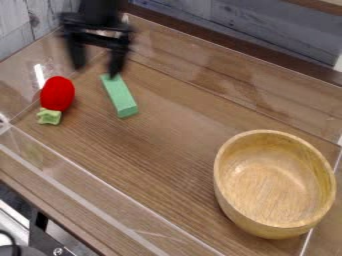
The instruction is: Move the red object to the right side of the table
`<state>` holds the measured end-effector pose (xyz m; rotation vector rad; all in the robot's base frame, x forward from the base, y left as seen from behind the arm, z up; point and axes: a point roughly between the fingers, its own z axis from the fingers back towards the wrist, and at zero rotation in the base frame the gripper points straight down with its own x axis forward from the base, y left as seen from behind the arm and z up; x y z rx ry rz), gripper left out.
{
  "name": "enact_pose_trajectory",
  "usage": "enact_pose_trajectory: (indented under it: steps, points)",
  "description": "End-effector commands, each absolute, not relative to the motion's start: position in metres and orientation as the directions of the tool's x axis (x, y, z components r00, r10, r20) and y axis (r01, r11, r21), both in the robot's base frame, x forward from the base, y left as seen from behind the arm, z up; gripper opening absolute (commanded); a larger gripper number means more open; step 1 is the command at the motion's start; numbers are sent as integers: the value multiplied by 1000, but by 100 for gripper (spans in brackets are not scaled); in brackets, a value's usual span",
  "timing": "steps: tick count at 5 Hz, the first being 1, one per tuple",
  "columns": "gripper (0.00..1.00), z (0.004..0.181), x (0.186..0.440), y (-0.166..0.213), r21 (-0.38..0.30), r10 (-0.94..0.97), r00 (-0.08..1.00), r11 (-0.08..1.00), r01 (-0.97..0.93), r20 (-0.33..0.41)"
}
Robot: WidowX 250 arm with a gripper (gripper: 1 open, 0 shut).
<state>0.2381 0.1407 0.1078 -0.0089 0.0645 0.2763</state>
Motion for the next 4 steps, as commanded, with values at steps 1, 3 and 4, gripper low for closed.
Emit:
enact_pose_trajectory:
  steps: [1,3,4]
  points:
    - [100,119,233,178,10,300,954,954,-300,10]
    - [100,100,232,212,-13,377,926,926,-377,7]
    - [100,88,237,216,-14,386,923,923,-386,2]
